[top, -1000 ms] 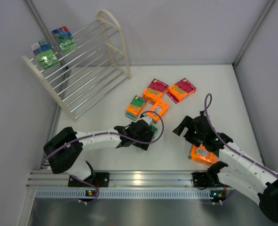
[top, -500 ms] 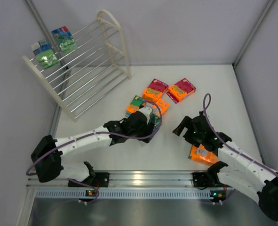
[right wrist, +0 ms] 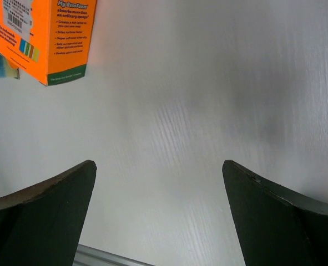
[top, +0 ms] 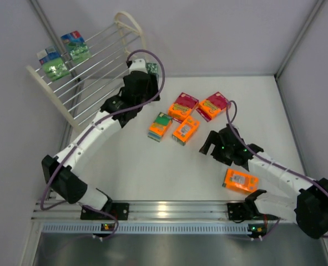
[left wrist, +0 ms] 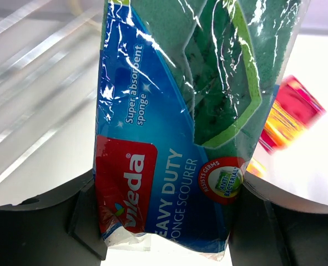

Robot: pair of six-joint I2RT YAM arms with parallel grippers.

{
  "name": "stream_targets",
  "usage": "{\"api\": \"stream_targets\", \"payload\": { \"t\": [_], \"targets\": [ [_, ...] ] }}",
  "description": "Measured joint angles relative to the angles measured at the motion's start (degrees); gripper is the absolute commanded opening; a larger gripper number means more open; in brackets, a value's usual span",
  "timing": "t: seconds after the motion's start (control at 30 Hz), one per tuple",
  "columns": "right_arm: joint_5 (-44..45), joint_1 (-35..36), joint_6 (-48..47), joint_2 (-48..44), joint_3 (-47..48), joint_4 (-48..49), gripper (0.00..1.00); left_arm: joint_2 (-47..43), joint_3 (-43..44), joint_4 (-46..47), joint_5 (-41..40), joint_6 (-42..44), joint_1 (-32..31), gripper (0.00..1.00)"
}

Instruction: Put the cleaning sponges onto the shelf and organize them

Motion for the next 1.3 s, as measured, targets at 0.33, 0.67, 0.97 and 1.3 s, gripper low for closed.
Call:
{"api": "stream_targets", "payload": {
  "t": [0.33, 0.67, 0.97, 1.3],
  "targets": [
    [-0.70, 0.00, -8.35, 8.00, 8.70, 0.81, 0.99, 18.05, 26.45, -2.40, -10.25, 4.85, 9.55, 0.63],
    [-0.68, 0.00, -10.78, 8.02, 8.63, 1.03, 1.00, 29.62, 46.82, -1.84, -18.32, 6.75, 12.13, 0.64],
    [-0.22, 0.00, -11.19, 7.82, 7.43, 2.21, 0.99, 32.20, 47.78, 1.27, -21.99, 7.58, 15.72, 0.65],
    [-0.13, 0.00, -11.56, 7.78, 7.15, 3.39, 0.99, 32.96, 50.12, 3.39, -22.67, 7.43, 17.59, 0.66]
  ]
}}
